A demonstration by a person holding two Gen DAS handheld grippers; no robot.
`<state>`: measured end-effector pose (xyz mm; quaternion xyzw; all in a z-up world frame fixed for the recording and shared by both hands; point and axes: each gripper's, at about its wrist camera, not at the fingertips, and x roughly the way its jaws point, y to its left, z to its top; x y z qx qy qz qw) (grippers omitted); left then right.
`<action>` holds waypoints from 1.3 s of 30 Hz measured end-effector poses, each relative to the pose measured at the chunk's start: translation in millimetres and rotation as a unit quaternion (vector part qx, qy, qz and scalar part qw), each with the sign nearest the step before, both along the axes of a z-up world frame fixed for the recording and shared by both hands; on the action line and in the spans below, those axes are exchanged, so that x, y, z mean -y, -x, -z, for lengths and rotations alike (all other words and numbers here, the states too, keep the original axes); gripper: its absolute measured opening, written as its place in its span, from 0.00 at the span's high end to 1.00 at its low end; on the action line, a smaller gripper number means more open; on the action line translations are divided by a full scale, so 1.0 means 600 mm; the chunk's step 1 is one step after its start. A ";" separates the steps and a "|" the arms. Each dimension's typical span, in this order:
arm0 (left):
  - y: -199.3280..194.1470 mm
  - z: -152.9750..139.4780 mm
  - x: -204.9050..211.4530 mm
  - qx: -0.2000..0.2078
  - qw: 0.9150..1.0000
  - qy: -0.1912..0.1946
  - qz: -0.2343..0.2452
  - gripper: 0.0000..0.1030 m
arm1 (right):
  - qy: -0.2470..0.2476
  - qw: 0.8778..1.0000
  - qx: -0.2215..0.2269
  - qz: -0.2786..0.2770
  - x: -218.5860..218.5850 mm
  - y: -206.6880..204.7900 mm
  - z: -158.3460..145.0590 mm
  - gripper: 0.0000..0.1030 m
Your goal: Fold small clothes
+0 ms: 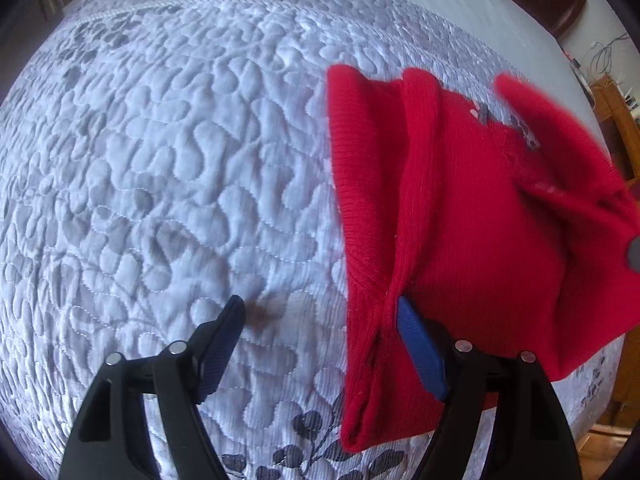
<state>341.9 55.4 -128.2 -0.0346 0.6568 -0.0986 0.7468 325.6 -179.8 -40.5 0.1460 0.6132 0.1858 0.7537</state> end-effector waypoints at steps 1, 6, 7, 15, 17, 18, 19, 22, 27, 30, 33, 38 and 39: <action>0.000 -0.003 -0.012 0.001 1.000 0.004 -0.006 0.23 | 0.006 1.000 -0.006 -0.011 -0.019 0.002 0.013 0.93; -0.003 -0.020 -0.051 0.020 0.999 -0.004 -0.029 0.26 | 0.041 0.997 -0.042 -0.055 -0.069 0.022 0.097 0.87; -0.002 -0.025 -0.053 0.022 0.999 0.005 -0.030 0.26 | 0.022 0.997 -0.055 -0.059 -0.067 0.027 0.108 0.86; -0.005 -0.092 0.024 0.048 0.993 0.108 0.019 0.26 | -0.077 0.996 -0.034 -0.036 0.059 0.088 0.085 0.76; -0.012 -0.085 0.075 0.043 0.993 0.102 0.033 0.25 | -0.064 0.998 -0.022 -0.013 0.105 0.097 0.077 0.77; -0.023 -0.075 0.096 0.033 0.994 0.092 0.038 0.25 | -0.060 0.998 -0.018 -0.005 0.124 0.100 0.076 0.77; -0.030 -0.065 0.112 0.025 0.995 0.088 0.040 0.25 | -0.057 0.998 -0.018 0.006 0.145 0.104 0.077 0.77; -0.050 -0.029 0.145 -0.005 0.996 0.076 0.040 0.25 | -0.059 0.998 -0.023 0.023 0.190 0.118 0.087 0.77; -0.050 -0.020 0.148 -0.004 0.997 0.070 0.018 0.25 | -0.079 0.996 -0.023 0.025 0.220 0.132 0.106 0.77; -0.038 -0.039 0.134 0.015 0.997 0.070 0.022 0.24 | -0.085 0.996 -0.024 0.025 0.230 0.138 0.121 0.77; -0.040 -0.028 0.124 -0.008 0.995 0.093 0.019 0.24 | -0.096 0.995 -0.027 0.027 0.231 0.123 0.136 0.77; -0.042 -0.024 0.141 -0.012 0.987 0.158 0.033 0.24 | -0.099 0.994 -0.031 0.025 0.219 0.117 0.146 0.77; -0.039 -0.029 0.147 -0.006 0.987 0.153 0.041 0.24 | -0.096 0.995 -0.031 0.024 0.218 0.117 0.147 0.77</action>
